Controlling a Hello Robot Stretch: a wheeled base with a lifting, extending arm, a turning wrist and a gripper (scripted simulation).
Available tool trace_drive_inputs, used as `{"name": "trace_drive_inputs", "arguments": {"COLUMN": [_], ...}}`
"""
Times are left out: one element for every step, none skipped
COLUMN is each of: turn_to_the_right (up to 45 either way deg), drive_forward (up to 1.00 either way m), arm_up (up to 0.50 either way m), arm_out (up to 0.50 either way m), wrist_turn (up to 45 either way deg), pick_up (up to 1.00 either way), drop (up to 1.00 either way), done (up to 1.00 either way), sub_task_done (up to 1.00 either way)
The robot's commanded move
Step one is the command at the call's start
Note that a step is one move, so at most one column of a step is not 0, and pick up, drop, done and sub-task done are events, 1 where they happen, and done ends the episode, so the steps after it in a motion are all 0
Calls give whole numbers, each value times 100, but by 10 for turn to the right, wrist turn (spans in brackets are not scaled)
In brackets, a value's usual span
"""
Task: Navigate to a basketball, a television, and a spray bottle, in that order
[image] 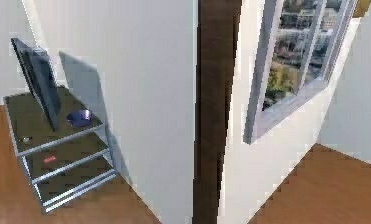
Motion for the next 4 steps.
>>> {"name": "trace_drive_inputs", "arguments": {"turn_to_the_right": [-450, -60, 0, 270], "drive_forward": [0, 0, 100, 0], "arm_up": [0, 0, 0, 0], "arm_out": [0, 0, 0, 0], "wrist_turn": [0, 0, 0, 0], "pick_up": [0, 0, 0, 0], "drop": [0, 0, 0, 0], "done": [0, 0, 0, 0], "sub_task_done": [0, 0, 0, 0]}}
